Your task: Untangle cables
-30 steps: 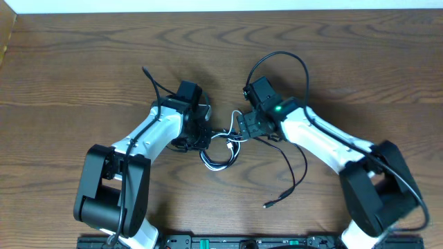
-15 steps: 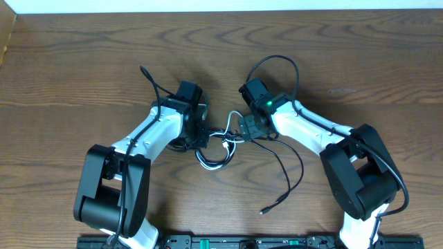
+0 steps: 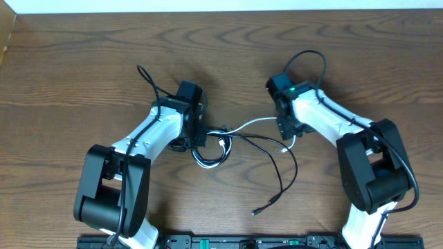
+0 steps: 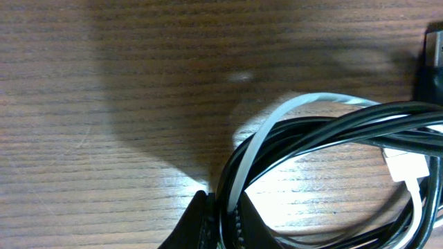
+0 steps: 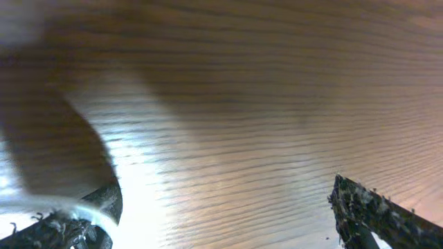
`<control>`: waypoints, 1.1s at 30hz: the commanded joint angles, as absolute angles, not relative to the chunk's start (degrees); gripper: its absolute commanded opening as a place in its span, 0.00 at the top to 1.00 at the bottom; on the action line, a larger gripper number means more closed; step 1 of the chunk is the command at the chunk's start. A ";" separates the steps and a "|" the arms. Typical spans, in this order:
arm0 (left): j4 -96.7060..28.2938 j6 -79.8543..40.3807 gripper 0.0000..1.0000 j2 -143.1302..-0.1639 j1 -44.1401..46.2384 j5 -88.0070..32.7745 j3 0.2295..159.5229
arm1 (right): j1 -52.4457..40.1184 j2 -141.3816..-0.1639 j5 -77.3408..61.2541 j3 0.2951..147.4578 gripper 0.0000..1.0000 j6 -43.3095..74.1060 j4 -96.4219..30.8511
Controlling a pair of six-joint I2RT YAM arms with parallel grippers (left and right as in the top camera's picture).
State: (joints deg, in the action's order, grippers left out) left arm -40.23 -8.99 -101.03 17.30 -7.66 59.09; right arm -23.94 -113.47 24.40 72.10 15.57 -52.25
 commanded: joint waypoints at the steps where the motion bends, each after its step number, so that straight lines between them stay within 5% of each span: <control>1: -40.42 -9.61 0.92 -99.88 17.08 -6.42 59.86 | -22.48 -120.46 19.18 67.26 0.05 16.69 -50.96; 9: -40.69 -9.76 0.93 -99.85 17.08 -6.66 59.86 | -22.48 -120.40 19.16 67.46 0.12 16.71 -52.03; 21: -40.91 -8.64 0.92 -98.45 17.08 -10.26 59.88 | -22.59 -112.99 10.81 80.95 0.14 18.04 -70.08; 26: -40.86 -8.67 0.61 -98.45 17.06 -10.00 59.88 | -22.55 -106.96 -1.98 81.21 0.09 14.24 -69.63; 33: -41.04 -11.77 0.53 -98.45 16.93 -3.99 59.86 | -22.85 -105.23 -21.82 79.88 0.06 8.78 -66.37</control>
